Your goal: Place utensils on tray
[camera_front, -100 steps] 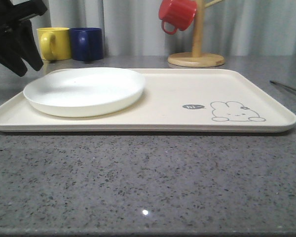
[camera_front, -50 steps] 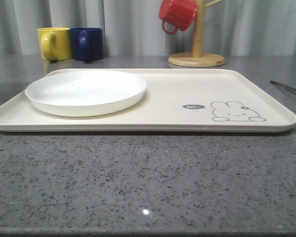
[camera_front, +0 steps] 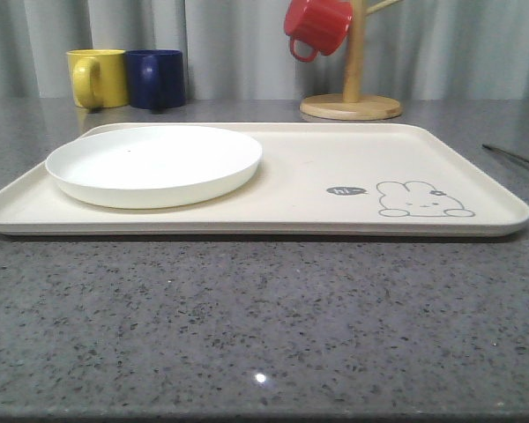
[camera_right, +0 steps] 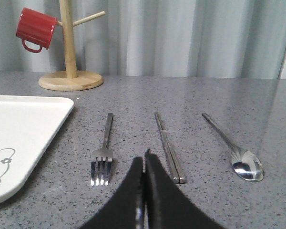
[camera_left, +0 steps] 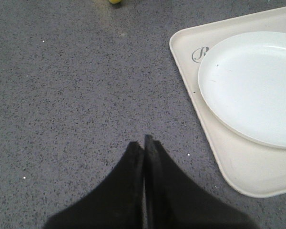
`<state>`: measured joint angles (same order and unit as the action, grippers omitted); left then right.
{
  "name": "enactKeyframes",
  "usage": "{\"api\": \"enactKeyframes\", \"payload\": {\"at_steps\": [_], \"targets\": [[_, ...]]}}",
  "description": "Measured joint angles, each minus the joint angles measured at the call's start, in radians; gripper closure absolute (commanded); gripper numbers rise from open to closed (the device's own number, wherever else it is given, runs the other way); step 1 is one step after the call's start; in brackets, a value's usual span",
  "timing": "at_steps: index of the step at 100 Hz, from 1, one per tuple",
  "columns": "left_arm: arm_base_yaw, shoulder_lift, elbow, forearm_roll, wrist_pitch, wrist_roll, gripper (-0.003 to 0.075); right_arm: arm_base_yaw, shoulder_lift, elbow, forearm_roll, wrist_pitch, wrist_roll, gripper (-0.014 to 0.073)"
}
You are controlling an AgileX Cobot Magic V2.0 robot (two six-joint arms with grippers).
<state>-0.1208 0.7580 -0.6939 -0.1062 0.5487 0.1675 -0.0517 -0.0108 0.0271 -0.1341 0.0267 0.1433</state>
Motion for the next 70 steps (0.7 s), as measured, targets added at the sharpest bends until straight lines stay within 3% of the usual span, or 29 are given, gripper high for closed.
{"api": "enactKeyframes", "payload": {"at_steps": [26, 52, 70], "targets": [[0.000, -0.307, 0.132, -0.019, 0.046, 0.000, 0.0739, 0.000, 0.000, 0.000, -0.006, 0.000, 0.000, 0.0662], [0.000, -0.450, 0.189, -0.019, 0.110, 0.000, 0.0739, 0.000, 0.000, 0.000, -0.013, -0.027, 0.000, 0.0662], [0.000, -0.457, 0.191, -0.019, 0.112, 0.000, 0.0739, 0.000, 0.033, -0.126, -0.037, 0.164, 0.000, 0.0662]]}}
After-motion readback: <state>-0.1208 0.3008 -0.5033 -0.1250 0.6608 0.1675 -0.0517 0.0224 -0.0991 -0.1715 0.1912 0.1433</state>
